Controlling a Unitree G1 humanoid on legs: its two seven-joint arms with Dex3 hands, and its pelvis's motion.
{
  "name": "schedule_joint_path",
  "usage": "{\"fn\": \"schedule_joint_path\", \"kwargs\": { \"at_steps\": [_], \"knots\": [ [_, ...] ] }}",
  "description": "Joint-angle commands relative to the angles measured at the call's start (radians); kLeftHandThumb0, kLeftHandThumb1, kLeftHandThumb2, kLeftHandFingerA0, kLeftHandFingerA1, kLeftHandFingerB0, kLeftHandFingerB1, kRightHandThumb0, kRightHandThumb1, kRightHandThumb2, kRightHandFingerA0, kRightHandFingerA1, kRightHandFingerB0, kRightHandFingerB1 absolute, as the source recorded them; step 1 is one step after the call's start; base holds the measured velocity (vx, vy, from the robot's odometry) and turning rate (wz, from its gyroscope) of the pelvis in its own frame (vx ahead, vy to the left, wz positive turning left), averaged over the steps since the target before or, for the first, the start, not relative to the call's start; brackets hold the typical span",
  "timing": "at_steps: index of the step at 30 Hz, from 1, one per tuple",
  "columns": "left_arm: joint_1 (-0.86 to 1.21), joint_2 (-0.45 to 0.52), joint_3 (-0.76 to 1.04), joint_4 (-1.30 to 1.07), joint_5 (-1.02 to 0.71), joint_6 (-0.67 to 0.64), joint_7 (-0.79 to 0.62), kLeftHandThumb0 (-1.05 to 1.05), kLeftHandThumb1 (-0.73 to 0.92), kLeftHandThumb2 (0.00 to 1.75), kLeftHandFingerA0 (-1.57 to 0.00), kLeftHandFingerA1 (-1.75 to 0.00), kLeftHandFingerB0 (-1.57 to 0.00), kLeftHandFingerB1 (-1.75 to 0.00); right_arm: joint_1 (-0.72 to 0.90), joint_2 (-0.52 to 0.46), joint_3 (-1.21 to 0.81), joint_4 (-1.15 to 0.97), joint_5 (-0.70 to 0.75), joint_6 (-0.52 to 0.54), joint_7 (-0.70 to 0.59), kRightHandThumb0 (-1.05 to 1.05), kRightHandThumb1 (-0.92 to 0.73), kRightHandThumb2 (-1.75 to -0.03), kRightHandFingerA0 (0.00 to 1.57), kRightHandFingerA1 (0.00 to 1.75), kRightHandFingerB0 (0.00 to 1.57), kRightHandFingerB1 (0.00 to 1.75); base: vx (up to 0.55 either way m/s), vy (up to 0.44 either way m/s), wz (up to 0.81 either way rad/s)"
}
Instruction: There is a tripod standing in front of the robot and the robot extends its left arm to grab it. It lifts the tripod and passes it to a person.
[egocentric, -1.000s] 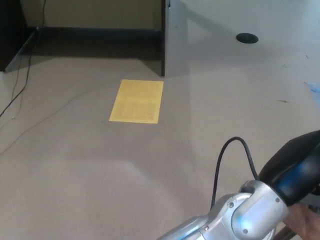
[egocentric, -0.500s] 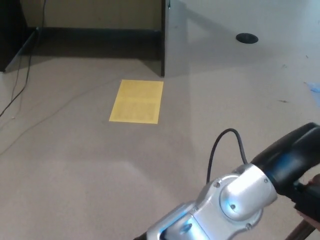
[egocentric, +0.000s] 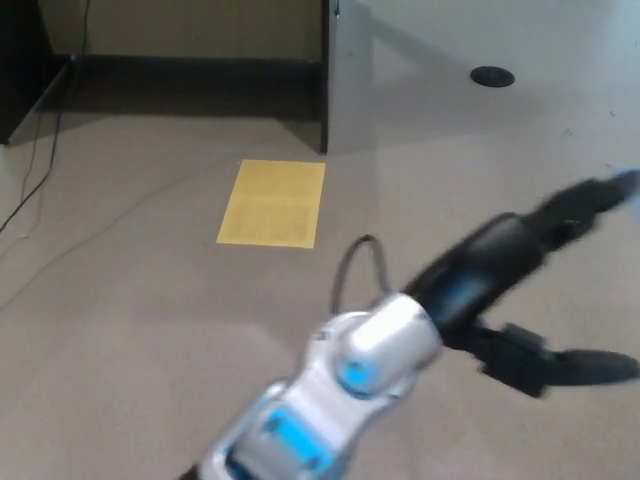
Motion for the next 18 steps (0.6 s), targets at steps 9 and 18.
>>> {"fn": "schedule_joint_path", "kwargs": {
  "at_steps": [9,18],
  "knots": [
    [0.347,0.207,0.348,-0.131,-0.149,-0.147,-0.145,-0.68,0.39,0.79,0.00,-0.07,0.00,-0.07,0.015,-0.016,-0.026,0.010,0.026,-0.002,0.023,-0.73,-0.74,-0.67,0.54,0.40,0.47,0.37,0.00,0.000,0.00],
    [0.634,0.299,0.594,-0.028,-0.176,-0.370,-0.180,-0.61,0.38,0.75,0.00,-0.13,-0.05,-0.14,0.023,-0.015,-0.013,0.009,0.005,0.023,0.000,-0.74,-0.74,-0.68,0.54,0.39,0.47,0.36,0.00,0.000,0.00]
  ]
}}
